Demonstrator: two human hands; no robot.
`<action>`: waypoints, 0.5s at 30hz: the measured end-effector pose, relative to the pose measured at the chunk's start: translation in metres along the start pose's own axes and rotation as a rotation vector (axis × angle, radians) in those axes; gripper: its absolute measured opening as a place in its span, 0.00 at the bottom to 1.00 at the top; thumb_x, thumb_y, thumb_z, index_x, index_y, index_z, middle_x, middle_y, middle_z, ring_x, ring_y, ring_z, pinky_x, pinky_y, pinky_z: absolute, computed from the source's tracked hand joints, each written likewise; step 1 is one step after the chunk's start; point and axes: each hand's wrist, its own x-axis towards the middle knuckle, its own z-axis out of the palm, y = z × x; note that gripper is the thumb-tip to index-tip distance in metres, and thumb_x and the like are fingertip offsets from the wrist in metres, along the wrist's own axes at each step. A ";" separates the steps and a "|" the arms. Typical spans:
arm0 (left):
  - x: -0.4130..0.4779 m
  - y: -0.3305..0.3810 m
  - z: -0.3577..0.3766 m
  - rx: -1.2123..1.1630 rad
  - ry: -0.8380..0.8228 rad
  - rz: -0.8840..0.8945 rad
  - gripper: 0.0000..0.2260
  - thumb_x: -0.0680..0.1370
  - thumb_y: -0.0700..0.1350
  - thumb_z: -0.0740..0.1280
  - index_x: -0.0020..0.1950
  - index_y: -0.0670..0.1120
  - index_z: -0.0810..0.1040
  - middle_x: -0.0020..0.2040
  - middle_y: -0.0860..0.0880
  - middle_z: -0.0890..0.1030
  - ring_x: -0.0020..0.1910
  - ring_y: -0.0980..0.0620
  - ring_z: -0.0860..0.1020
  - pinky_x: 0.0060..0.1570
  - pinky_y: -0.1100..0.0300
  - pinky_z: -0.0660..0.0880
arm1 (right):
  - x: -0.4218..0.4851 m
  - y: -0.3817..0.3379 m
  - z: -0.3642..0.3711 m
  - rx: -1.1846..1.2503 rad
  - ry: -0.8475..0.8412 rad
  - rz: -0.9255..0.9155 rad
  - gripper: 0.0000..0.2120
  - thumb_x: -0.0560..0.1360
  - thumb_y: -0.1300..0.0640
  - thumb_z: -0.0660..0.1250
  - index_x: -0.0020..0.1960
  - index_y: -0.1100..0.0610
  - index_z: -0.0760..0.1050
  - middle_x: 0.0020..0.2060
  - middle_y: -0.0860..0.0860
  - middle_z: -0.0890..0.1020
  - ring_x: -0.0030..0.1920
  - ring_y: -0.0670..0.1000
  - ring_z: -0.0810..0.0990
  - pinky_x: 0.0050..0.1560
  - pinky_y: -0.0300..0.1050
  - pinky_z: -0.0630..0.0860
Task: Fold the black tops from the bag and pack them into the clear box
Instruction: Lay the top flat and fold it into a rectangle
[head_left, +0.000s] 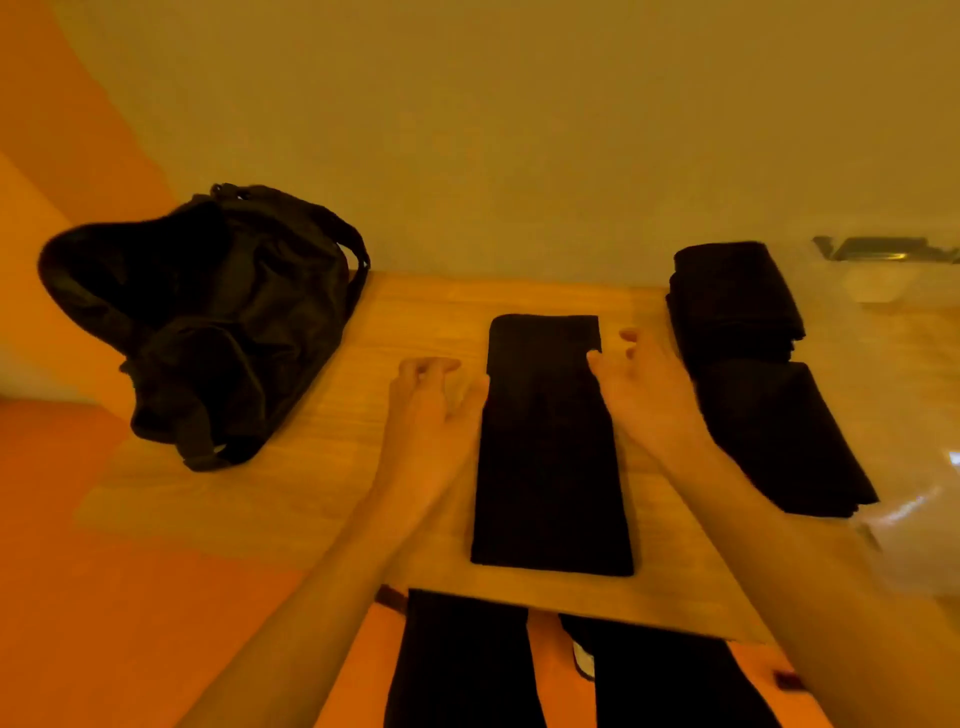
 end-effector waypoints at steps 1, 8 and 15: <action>0.028 0.005 0.002 0.046 -0.025 -0.033 0.22 0.83 0.57 0.61 0.75 0.50 0.70 0.73 0.49 0.69 0.68 0.51 0.72 0.64 0.56 0.72 | 0.021 -0.006 0.003 -0.027 -0.050 0.051 0.29 0.81 0.43 0.63 0.76 0.55 0.63 0.67 0.56 0.74 0.65 0.57 0.75 0.64 0.55 0.75; 0.147 0.027 0.022 0.241 -0.281 -0.061 0.21 0.79 0.51 0.72 0.70 0.47 0.74 0.66 0.46 0.77 0.61 0.48 0.77 0.57 0.54 0.76 | 0.117 -0.040 -0.005 -0.241 -0.345 0.168 0.19 0.78 0.48 0.71 0.57 0.58 0.68 0.45 0.55 0.75 0.46 0.54 0.76 0.45 0.48 0.76; 0.173 0.034 0.026 0.306 -0.464 -0.115 0.19 0.78 0.47 0.74 0.66 0.45 0.76 0.63 0.47 0.76 0.59 0.48 0.74 0.56 0.55 0.72 | 0.137 -0.037 -0.009 -0.327 -0.483 0.169 0.16 0.77 0.48 0.71 0.47 0.60 0.70 0.36 0.54 0.74 0.33 0.49 0.71 0.32 0.42 0.67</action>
